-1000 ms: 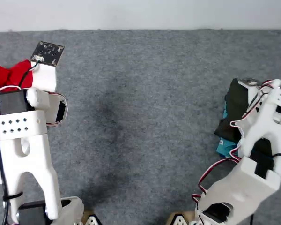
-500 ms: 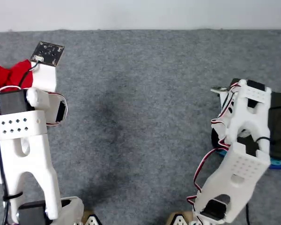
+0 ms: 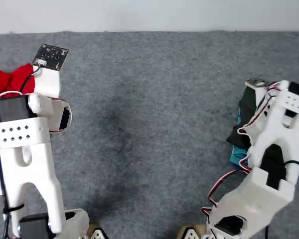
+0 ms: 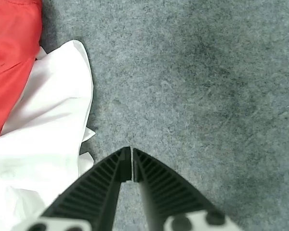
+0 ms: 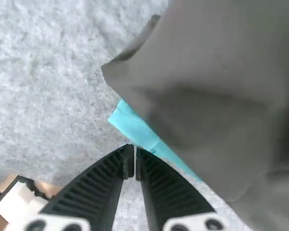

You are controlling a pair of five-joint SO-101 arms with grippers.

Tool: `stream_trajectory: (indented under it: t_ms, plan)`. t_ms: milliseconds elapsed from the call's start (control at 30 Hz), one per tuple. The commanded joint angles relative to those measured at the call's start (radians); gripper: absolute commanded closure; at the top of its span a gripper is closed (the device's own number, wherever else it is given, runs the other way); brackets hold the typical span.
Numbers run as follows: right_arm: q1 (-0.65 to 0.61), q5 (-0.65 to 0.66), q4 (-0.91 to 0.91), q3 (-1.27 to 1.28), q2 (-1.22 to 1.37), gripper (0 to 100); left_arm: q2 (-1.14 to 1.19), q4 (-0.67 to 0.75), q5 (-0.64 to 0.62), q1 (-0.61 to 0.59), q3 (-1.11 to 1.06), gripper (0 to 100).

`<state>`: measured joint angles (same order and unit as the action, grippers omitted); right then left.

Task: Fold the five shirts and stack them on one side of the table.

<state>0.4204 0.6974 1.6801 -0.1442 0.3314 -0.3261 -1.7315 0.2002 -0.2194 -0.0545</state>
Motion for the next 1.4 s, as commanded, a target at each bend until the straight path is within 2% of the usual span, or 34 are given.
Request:
stream_trajectory:
  t_ms: [0,233,567,700,867,1100,1200,1367]
  plan:
    - [-0.059,0.006,-0.054,0.018,0.064,99.0,-0.012,-0.02,0.009,0.002,0.007,98]
    - [-0.173,-0.104,-0.058,0.02,0.147,99.0,-0.012,-0.02,0.009,0.002,0.007,98]
    - [-0.156,-0.094,0.105,0.021,-0.166,99.0,-0.012,-0.02,0.008,0.003,0.007,98]
    - [-0.154,-0.103,0.113,0.046,-0.297,99.0,-0.012,-0.02,0.008,-0.008,0.007,98]
    - [-0.157,-0.103,0.113,0.16,-0.427,99.0,0.012,0.026,0.023,-0.144,-0.001,97]
    - [-0.154,-0.103,0.111,0.358,-0.484,99.0,0.192,0.037,0.21,-0.385,-0.002,84]
    - [-0.154,-0.103,0.108,0.414,-0.478,99.0,0.296,0.055,0.282,-0.448,0.004,79]
    - [-0.154,-0.138,0.11,0.437,-0.484,99.0,0.439,0.189,0.342,-0.512,0.004,76]
